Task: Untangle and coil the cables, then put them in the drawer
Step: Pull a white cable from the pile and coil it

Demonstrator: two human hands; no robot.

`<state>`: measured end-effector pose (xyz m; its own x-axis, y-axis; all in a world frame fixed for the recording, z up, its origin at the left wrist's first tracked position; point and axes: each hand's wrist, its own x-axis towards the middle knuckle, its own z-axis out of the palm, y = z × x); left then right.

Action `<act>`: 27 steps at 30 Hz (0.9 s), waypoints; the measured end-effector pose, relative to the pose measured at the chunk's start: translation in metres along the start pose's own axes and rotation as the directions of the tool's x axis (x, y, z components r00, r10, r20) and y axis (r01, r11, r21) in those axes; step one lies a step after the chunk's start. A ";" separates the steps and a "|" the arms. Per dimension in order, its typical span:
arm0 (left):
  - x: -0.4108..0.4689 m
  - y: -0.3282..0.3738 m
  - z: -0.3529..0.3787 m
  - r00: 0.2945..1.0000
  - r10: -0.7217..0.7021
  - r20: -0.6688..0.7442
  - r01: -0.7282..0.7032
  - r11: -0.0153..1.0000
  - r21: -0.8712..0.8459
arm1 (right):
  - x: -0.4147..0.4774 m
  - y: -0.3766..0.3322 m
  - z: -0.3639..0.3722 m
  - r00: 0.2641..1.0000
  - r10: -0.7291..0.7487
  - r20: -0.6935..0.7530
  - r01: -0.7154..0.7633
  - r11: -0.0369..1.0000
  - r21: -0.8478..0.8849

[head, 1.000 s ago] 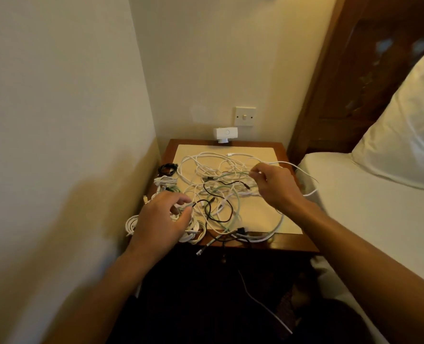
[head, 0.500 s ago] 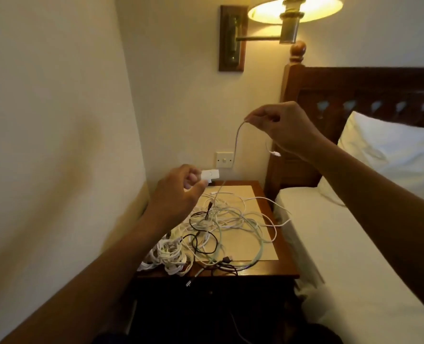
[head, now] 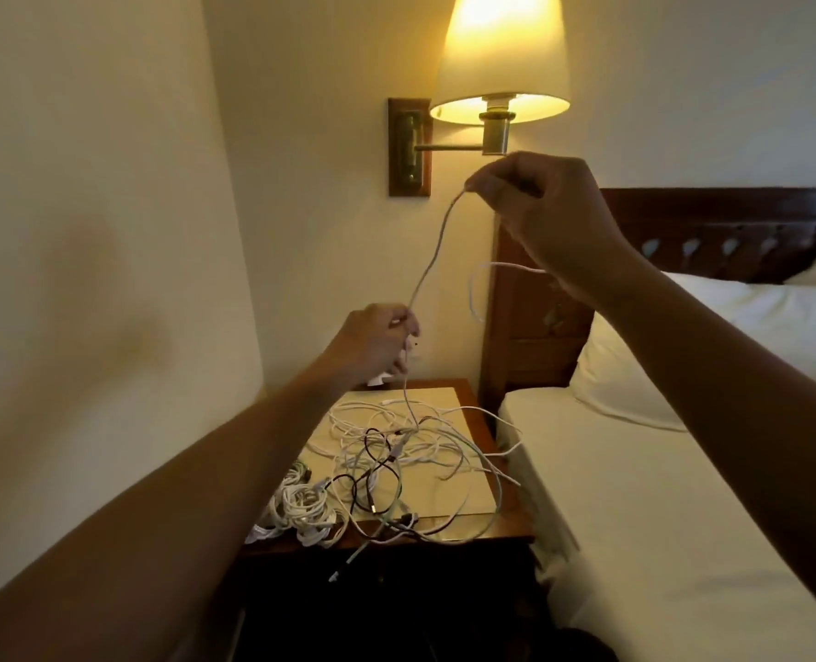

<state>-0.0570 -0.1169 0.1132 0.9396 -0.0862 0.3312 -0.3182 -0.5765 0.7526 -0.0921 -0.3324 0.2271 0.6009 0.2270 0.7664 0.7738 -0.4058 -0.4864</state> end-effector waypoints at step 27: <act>0.019 0.011 -0.033 0.941 0.326 -0.091 -0.321 0.945 0.064 | -0.041 0.088 0.127 0.829 0.385 0.405 -0.424 0.906 0.007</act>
<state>-0.0467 -0.0982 0.1471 0.7687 -0.1949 0.6091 -0.5945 -0.5690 0.5682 -0.0229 -0.2650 0.0996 0.8774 0.3908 0.2781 0.4474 -0.4576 -0.7684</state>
